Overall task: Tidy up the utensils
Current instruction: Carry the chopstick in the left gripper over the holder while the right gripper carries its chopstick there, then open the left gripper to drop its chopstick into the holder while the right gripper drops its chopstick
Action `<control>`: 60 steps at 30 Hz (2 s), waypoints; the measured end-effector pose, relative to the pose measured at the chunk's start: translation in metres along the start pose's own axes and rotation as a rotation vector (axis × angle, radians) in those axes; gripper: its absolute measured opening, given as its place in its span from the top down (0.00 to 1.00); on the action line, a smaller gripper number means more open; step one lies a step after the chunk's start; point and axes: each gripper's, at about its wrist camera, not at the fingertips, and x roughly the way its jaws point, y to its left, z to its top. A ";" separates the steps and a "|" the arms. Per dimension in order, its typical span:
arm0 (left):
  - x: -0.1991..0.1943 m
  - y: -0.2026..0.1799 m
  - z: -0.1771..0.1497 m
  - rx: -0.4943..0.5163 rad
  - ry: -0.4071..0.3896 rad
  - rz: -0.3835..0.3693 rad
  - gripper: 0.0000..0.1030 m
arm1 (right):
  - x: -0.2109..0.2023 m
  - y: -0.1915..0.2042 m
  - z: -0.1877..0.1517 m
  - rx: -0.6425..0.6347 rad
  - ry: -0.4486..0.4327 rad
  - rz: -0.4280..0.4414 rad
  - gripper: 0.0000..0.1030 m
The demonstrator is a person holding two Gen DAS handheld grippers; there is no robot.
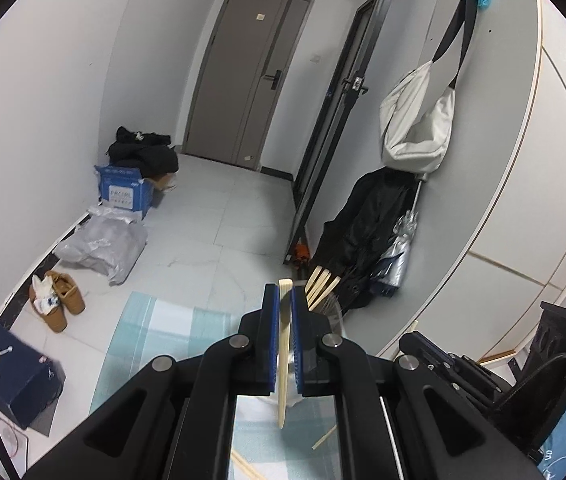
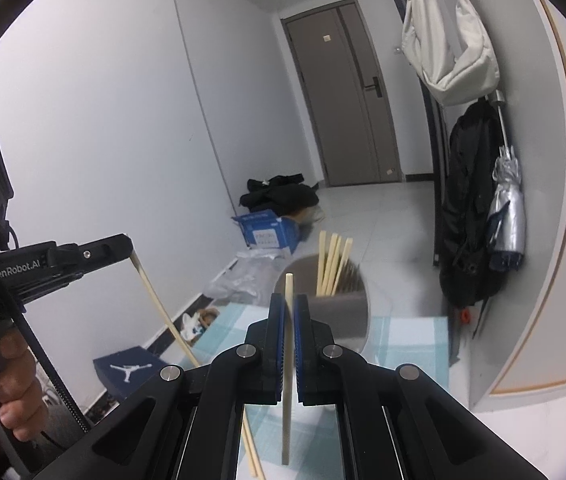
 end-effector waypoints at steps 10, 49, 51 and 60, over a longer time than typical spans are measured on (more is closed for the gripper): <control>0.018 -0.003 0.043 -0.029 -0.033 -0.068 0.97 | 0.007 -0.009 0.068 -0.001 -0.062 -0.013 0.97; 0.098 0.008 0.035 0.135 0.112 -0.064 0.97 | 0.122 -0.024 0.065 -0.032 -0.099 0.068 0.96; 0.101 0.009 0.032 0.134 0.124 -0.061 0.97 | 0.127 -0.024 0.058 -0.045 -0.076 0.068 0.96; 0.110 0.015 0.016 0.131 0.187 -0.080 0.97 | 0.130 -0.022 0.034 -0.080 0.026 0.104 0.96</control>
